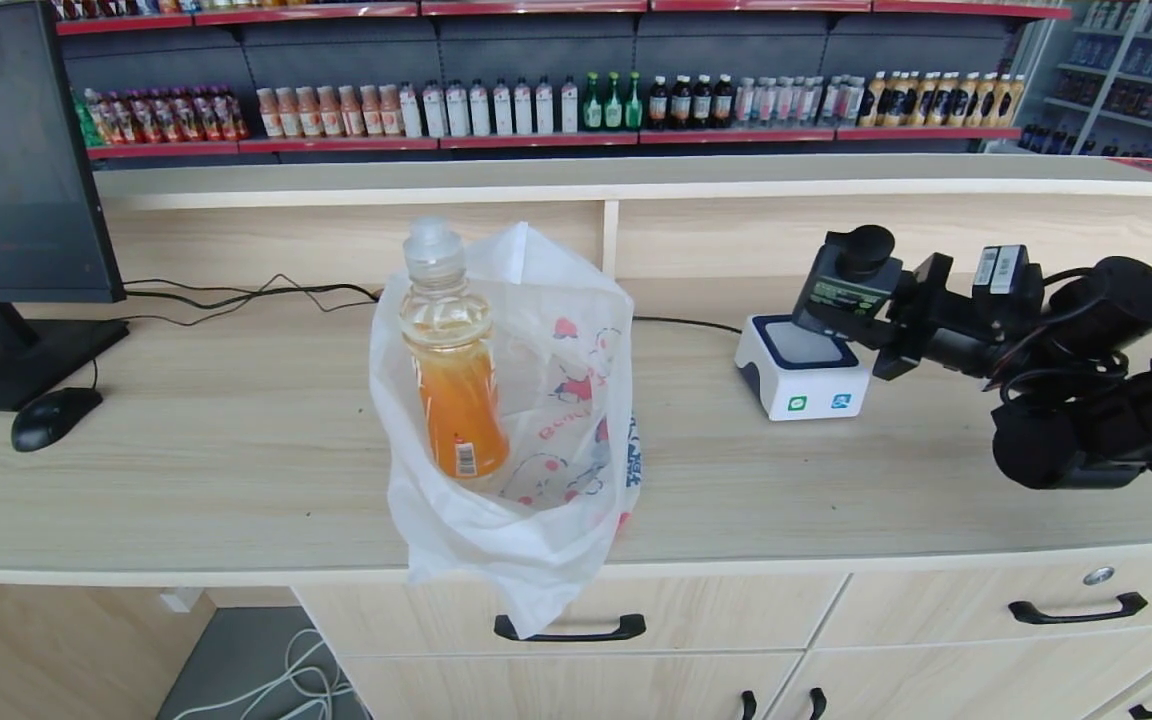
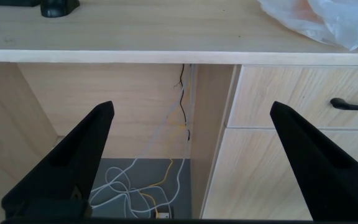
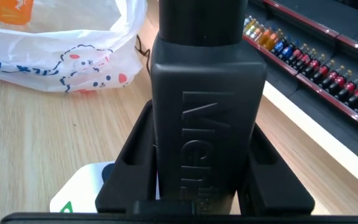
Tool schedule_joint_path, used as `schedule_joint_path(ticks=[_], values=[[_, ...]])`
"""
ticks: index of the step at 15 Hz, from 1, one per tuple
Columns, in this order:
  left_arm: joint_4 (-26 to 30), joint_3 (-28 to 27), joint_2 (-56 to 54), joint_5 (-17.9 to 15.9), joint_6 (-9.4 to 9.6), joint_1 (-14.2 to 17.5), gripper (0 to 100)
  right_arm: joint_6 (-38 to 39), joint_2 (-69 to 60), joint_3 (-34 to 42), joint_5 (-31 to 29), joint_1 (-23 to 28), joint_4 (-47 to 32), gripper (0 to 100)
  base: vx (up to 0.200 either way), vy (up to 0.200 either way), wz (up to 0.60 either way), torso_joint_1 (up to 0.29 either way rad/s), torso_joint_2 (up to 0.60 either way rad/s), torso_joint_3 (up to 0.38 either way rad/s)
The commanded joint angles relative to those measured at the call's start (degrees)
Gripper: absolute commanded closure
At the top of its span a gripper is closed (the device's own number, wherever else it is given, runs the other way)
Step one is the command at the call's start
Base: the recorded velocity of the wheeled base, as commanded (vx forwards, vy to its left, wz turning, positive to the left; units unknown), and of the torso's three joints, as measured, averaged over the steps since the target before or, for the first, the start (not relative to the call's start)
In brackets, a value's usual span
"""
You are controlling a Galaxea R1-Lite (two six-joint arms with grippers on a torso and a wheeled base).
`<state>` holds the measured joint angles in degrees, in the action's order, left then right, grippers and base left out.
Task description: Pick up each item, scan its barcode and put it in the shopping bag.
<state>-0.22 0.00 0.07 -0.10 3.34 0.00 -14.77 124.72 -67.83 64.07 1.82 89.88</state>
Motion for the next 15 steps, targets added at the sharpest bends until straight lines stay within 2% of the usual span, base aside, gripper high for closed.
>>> schedule_joint_path(ticks=[1, 4, 5, 6, 7, 9, 11, 12, 13, 15], values=[[0.0, 0.0, 0.0, 0.0, 0.00, 0.0, 0, 0.1, -7.8, 7.0, -0.4, -1.0, 0.1, 100, 0.000, 0.000, 0.00, 0.000, 0.00, 0.000], [0.0, 0.0, 0.0, 0.0, 0.00, 0.0, 0, 0.1, -17.2, 24.9, -9.4, -2.9, 0.1, 100, 0.000, 0.000, 0.00, 0.000, 0.00, 0.000], [0.0, 0.0, 0.0, 0.0, 0.18, 0.0, 0, 0.0, -19.4, 27.9, -12.4, -2.8, 0.1, 100, 0.000, 0.000, 0.00, 0.000, 0.00, 0.000], [0.0, 0.0, 0.0, 0.0, 0.18, 0.0, 0, 0.0, -20.4, 29.2, -14.6, -2.8, 0.1, 100, 0.000, 0.000, 0.00, 0.000, 0.00, 0.000], [0.0, 0.0, 0.0, 0.0, 0.00, 0.0, 0, 0.2, -21.9, 30.7, -20.6, -2.9, 0.1, 100, 0.000, 0.000, 0.00, 0.000, 0.00, 0.000], [0.0, 0.0, 0.0, 0.0, 0.00, 0.0, 0, 1.3, -22.9, 32.3, -28.5, -2.4, 0.1, 100, 0.000, 0.000, 0.00, 0.000, 0.00, 0.000], [0.0, 0.0, 0.0, 0.0, 0.00, 0.0, 0, 4.0, -23.9, 32.2, -38.6, -2.3, 0.1, 100, 0.000, 0.000, 0.00, 0.000, 0.00, 0.000], [0.1, 0.0, 0.0, 0.0, 0.00, 0.0, 0, 5.6, -25.1, 33.2, -46.0, -3.0, 0.1, 100, 0.000, 0.000, 0.00, 0.000, 0.00, 0.000], [0.0, 0.0, 0.0, 0.0, 0.00, 0.0, 0, 6.8, -25.5, 34.3, -49.0, -3.0, 0.1, 100, -0.200, 0.000, 0.00, 0.002, 0.00, 0.002], [0.0, 0.0, 0.0, 0.0, -0.09, 0.0, 0, 7.8, -25.8, 35.8, -49.8, -3.0, 0.1, 100, -0.200, 0.000, 0.00, 0.007, 0.00, 0.002]])
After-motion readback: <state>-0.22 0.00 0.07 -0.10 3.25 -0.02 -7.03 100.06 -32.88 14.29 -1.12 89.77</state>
